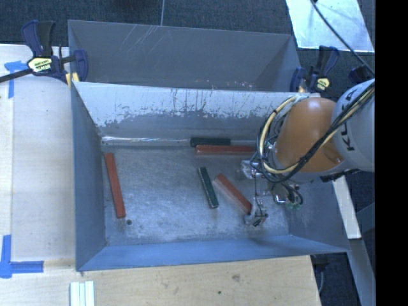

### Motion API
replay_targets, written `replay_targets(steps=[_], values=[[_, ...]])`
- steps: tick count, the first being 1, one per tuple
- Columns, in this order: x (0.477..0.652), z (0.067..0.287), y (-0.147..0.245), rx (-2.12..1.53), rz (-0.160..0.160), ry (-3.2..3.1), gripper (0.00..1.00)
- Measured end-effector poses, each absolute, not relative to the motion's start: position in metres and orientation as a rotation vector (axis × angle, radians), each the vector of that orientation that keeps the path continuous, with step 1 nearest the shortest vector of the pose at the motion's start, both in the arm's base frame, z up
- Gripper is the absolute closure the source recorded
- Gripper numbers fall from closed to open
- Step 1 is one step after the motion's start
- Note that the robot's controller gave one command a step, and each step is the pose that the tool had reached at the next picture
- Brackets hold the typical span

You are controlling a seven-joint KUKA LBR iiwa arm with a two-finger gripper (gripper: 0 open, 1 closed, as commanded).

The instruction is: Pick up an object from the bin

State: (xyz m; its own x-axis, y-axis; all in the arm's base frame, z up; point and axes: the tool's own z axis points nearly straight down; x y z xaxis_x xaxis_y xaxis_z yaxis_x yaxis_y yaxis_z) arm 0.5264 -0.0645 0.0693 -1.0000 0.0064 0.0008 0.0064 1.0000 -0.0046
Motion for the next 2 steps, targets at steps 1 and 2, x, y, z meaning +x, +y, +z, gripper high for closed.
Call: replay_targets(steps=[1,2], values=[[0.529,0.071,-0.059,-0.001,0.001,-3.146,1.0],[0.537,0.216,-0.056,-0.02,0.003,-3.154,1.0]])
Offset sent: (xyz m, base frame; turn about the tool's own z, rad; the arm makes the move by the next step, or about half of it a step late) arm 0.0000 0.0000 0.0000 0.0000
